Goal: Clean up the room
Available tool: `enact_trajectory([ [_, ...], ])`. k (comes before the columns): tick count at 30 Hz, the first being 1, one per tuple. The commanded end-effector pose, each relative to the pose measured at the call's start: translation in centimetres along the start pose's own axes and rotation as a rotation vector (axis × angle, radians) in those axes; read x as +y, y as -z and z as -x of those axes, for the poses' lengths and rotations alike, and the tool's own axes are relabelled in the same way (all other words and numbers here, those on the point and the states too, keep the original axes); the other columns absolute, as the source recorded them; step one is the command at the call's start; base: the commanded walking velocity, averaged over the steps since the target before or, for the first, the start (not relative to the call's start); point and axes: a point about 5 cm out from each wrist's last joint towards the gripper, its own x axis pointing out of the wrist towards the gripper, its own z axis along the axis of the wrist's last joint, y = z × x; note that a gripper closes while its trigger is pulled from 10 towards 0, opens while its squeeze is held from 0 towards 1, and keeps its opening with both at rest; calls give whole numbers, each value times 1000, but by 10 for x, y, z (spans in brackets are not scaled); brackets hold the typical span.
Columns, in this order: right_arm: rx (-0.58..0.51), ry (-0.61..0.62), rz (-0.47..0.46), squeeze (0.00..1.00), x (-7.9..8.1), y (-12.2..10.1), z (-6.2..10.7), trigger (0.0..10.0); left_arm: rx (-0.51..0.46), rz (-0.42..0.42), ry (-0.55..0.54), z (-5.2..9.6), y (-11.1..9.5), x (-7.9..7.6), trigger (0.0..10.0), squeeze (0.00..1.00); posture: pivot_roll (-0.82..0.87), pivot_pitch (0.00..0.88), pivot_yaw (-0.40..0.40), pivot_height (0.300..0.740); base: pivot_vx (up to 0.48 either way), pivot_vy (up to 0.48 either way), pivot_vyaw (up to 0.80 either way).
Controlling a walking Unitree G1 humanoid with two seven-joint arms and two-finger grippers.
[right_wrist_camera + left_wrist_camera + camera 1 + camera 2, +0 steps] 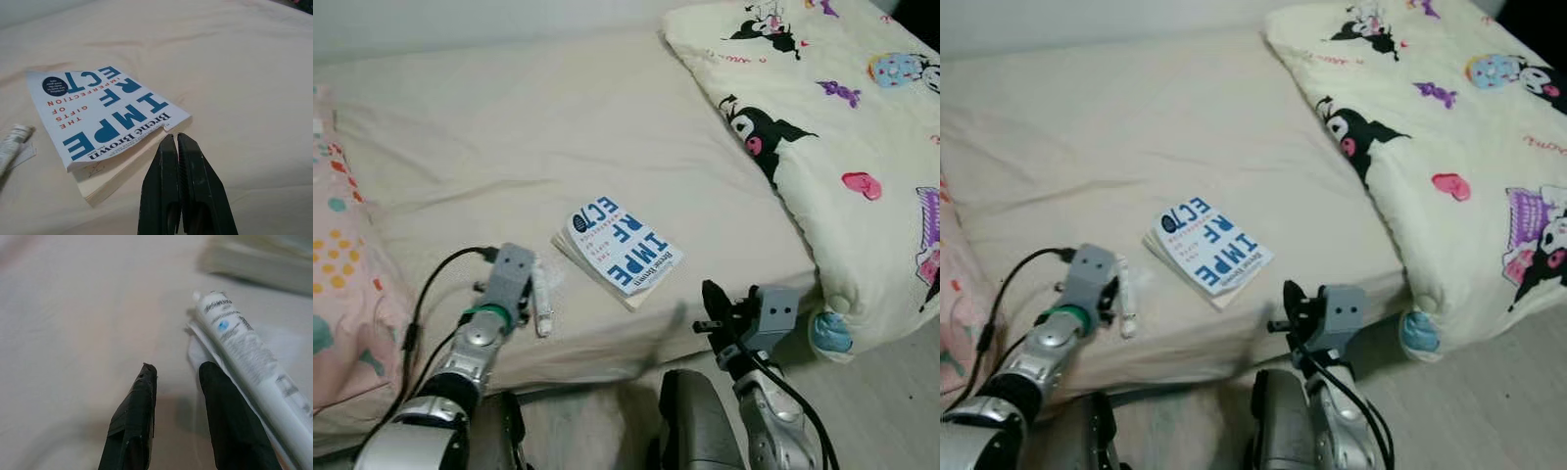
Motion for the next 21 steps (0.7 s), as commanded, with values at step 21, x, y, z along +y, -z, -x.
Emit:
enact_trajectory([
  [21,41,-16,-17,0,9,4,-2,10000,-18,-3,170,2,-1,-40,10000,0,-134,164,43,571,0,0,0],
])
